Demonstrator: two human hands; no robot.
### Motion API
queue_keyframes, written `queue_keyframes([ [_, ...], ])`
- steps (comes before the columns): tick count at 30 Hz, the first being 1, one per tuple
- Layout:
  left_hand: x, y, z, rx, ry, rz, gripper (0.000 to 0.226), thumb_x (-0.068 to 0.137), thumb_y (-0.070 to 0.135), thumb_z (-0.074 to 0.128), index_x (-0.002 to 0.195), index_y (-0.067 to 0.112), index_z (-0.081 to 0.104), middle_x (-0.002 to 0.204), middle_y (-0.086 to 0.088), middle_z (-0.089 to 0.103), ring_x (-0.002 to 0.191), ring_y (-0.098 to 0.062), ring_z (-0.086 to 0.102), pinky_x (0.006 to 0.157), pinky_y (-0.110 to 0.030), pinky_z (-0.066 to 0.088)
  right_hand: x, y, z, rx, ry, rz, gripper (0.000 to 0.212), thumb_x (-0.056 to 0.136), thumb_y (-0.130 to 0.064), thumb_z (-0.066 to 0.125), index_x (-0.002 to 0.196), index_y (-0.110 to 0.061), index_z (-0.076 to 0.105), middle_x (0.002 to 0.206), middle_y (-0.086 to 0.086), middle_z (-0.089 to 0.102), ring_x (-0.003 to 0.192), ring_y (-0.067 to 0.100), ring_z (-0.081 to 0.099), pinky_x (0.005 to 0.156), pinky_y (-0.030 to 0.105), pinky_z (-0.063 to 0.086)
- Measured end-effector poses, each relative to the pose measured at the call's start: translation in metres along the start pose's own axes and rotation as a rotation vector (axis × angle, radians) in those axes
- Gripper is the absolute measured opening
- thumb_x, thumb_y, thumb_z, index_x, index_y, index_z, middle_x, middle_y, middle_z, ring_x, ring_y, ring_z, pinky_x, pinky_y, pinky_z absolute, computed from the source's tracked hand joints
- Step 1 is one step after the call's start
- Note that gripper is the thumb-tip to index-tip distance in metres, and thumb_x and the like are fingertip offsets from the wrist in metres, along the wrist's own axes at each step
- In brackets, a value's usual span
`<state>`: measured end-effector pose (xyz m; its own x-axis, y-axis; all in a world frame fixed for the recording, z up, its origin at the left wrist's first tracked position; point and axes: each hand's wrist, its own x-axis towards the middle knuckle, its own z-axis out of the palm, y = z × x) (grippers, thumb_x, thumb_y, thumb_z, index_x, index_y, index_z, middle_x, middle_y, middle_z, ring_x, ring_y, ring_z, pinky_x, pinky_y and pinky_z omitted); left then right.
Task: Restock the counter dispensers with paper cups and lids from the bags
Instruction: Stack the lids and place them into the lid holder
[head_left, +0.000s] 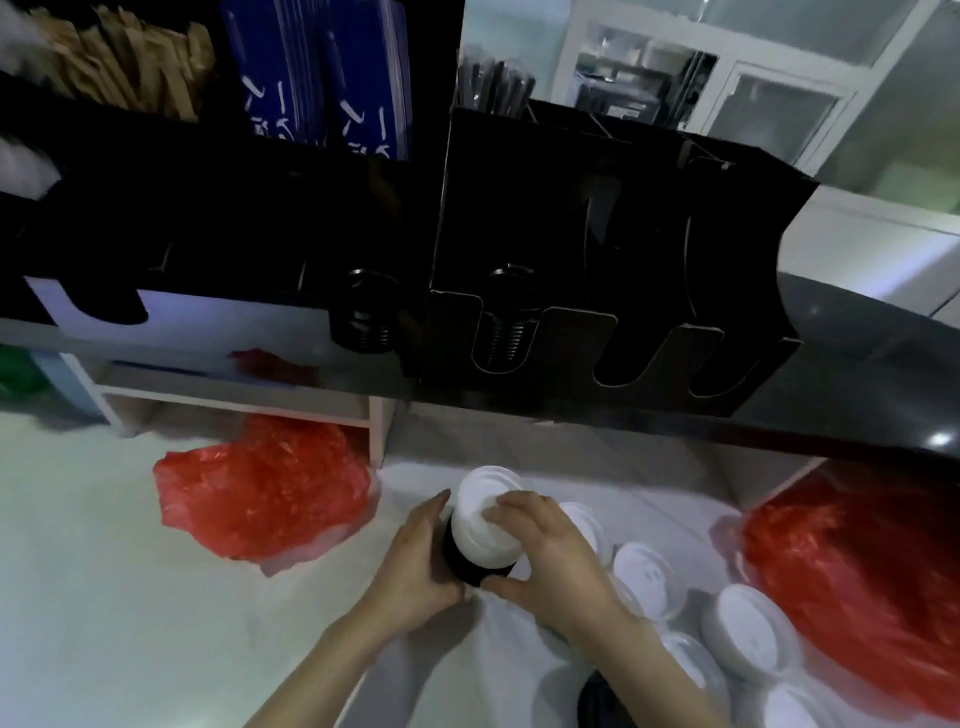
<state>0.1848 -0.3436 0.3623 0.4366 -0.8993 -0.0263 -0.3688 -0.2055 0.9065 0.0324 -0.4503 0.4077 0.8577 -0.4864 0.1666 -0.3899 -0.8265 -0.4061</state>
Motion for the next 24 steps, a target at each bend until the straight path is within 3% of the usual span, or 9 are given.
queue_keyframes([
  [2,0.007,0.0,0.012,-0.045,-0.015,0.016,0.091,0.052,0.028,0.087,0.133,0.036,0.047,0.126,0.017,0.06,0.115,-0.004,0.058,0.095,-0.036,0.051,0.001,0.006,0.006,0.025,0.031,0.018,0.063,0.066,-0.042,0.076,0.124,-0.031,0.054,0.13,-0.013,0.049,0.118,0.011,0.045,0.095,0.027,0.044],
  [7,0.019,0.005,0.027,-0.049,0.067,0.033,0.088,0.051,0.032,0.089,0.128,0.042,0.049,0.122,0.017,0.058,0.114,-0.006,0.056,0.094,-0.032,0.05,0.005,0.018,0.007,0.105,0.155,0.108,0.056,0.063,-0.034,0.08,0.113,-0.03,0.055,0.117,-0.018,0.048,0.106,0.004,0.043,0.082,0.012,0.037],
  [10,0.019,0.005,0.03,-0.011,0.062,0.0,0.091,0.052,0.033,0.089,0.13,0.043,0.042,0.124,0.017,0.042,0.113,0.004,0.047,0.091,-0.008,0.039,0.002,0.028,0.004,0.219,0.161,0.174,0.06,0.06,-0.04,0.08,0.112,-0.025,0.054,0.111,-0.017,0.05,0.098,0.001,0.046,0.079,0.006,0.034],
  [12,0.016,0.006,0.031,-0.003,0.06,-0.006,0.091,0.053,0.03,0.089,0.127,0.046,0.038,0.12,0.016,0.036,0.11,0.009,0.042,0.084,0.001,0.034,0.0,0.034,0.005,0.37,0.143,0.262,0.066,0.059,-0.049,0.078,0.114,-0.022,0.054,0.108,-0.013,0.053,0.099,0.001,0.05,0.08,0.01,0.039],
  [16,0.014,0.008,0.029,0.007,0.057,0.002,0.09,0.054,0.033,0.088,0.125,0.047,0.035,0.119,0.019,0.034,0.108,0.011,0.041,0.081,0.002,0.034,0.0,0.038,0.009,0.586,0.138,0.375,0.064,0.057,-0.053,0.077,0.11,-0.025,0.057,0.106,-0.013,0.057,0.103,0.007,0.054,0.081,0.038,0.053],
  [18,0.013,0.008,0.028,0.018,0.06,0.015,0.089,0.054,0.034,0.087,0.125,0.047,0.036,0.122,0.022,0.034,0.11,0.014,0.041,0.082,0.0,0.035,0.001,0.039,0.008,0.657,0.138,0.386,0.06,0.058,-0.051,0.078,0.108,-0.024,0.059,0.105,-0.009,0.059,0.102,0.011,0.055,0.079,0.038,0.054],
  [21,0.014,0.008,0.027,0.012,0.064,0.029,0.088,0.053,0.035,0.086,0.128,0.041,0.042,0.124,0.022,0.043,0.112,0.015,0.042,0.085,-0.003,0.037,0.002,0.041,0.006,0.712,0.142,0.418,0.053,0.061,-0.048,0.078,0.105,-0.025,0.062,0.1,-0.009,0.062,0.098,0.016,0.056,0.071,0.028,0.052],
  [24,0.012,0.006,0.027,-0.008,0.063,0.021,0.09,0.053,0.034,0.086,0.132,0.039,0.043,0.123,0.023,0.047,0.111,0.013,0.046,0.085,-0.005,0.039,0.001,0.038,0.006,0.686,0.169,0.416,0.049,0.064,-0.049,0.077,0.105,-0.026,0.062,0.098,-0.012,0.063,0.096,0.013,0.058,0.073,0.032,0.055],
])
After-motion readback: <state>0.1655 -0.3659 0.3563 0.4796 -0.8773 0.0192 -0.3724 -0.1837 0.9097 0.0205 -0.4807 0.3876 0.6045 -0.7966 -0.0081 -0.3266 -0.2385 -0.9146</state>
